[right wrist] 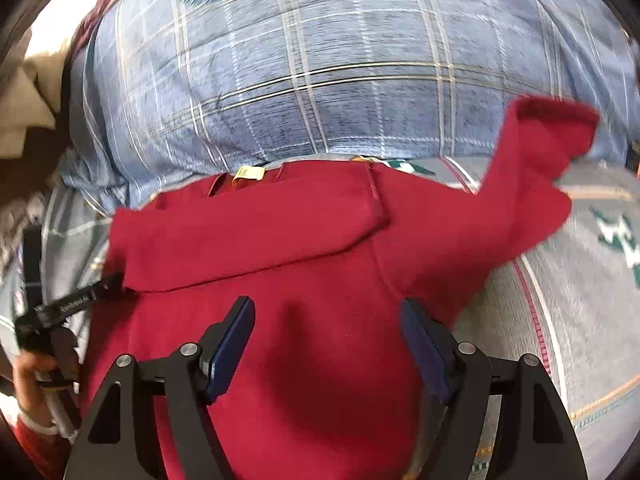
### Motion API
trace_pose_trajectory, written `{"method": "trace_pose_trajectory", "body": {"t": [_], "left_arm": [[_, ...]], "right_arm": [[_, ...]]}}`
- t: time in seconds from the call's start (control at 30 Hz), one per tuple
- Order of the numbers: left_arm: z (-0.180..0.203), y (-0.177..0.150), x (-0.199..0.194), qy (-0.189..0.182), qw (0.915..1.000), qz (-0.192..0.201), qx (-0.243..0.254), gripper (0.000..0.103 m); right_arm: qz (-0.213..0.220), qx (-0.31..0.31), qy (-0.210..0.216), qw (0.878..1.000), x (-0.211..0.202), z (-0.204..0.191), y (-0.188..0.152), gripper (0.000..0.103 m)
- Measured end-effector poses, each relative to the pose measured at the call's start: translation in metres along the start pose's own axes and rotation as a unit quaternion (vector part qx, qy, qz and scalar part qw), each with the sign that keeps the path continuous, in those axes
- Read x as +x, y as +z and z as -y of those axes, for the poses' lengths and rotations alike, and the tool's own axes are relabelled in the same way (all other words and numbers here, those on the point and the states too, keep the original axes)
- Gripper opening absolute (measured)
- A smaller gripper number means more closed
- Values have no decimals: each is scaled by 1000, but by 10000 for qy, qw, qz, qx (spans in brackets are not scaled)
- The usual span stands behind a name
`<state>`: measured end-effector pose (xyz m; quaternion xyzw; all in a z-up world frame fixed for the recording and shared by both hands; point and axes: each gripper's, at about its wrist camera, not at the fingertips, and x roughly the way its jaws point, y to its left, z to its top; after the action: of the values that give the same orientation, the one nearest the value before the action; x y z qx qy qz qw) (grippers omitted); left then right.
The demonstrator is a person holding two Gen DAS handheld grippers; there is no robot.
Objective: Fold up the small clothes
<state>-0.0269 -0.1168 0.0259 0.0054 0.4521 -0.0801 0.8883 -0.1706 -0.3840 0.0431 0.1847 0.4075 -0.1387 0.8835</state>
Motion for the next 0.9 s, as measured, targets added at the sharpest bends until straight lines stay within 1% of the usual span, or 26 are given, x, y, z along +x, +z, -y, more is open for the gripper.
{"method": "trace_pose_trajectory", "body": {"t": [0.07, 0.13, 0.17, 0.2, 0.27, 0.3, 0.33, 0.43, 0.47, 0.67, 0.8, 0.9], "left_arm": [[1, -2, -5, -12, 9999, 139, -3, 94], [3, -6, -5, -43, 9999, 151, 67, 95], [3, -8, -5, -26, 9998, 137, 104, 95], [5, -10, -4, 22, 9998, 130, 147, 95], [7, -13, -5, 56, 9996, 180, 189, 95], [7, -13, -5, 58, 9996, 185, 189, 95], [6, -13, -5, 49, 9996, 184, 186, 95], [6, -13, -5, 26, 9997, 177, 159, 95], [6, -14, -5, 21, 9997, 181, 154, 95], [6, -13, -6, 28, 9996, 181, 195, 95], [8, -15, -14, 95, 9992, 232, 326, 95], [10, -18, -23, 72, 9988, 286, 384, 94]], "right_arm": [[81, 224, 195, 9995, 2, 11, -6, 76], [394, 265, 276, 9985, -1, 14, -13, 77], [450, 244, 264, 9983, 0, 13, -15, 80], [406, 163, 227, 9988, 2, 9, -14, 83], [241, -101, 233, 9994, 8, 0, -8, 101], [119, -245, 235, 9994, 13, -5, -6, 103], [25, -390, 77, 9992, 17, -10, -5, 103], [-65, -719, -329, 9968, 22, -24, -6, 103], [-79, -770, -394, 9962, 23, -26, -6, 103], [-110, -825, -461, 9955, 21, -25, -7, 103], [-163, -987, -679, 9927, 26, -31, -10, 103], [-189, -1104, -847, 9901, 29, -36, -13, 103]]}}
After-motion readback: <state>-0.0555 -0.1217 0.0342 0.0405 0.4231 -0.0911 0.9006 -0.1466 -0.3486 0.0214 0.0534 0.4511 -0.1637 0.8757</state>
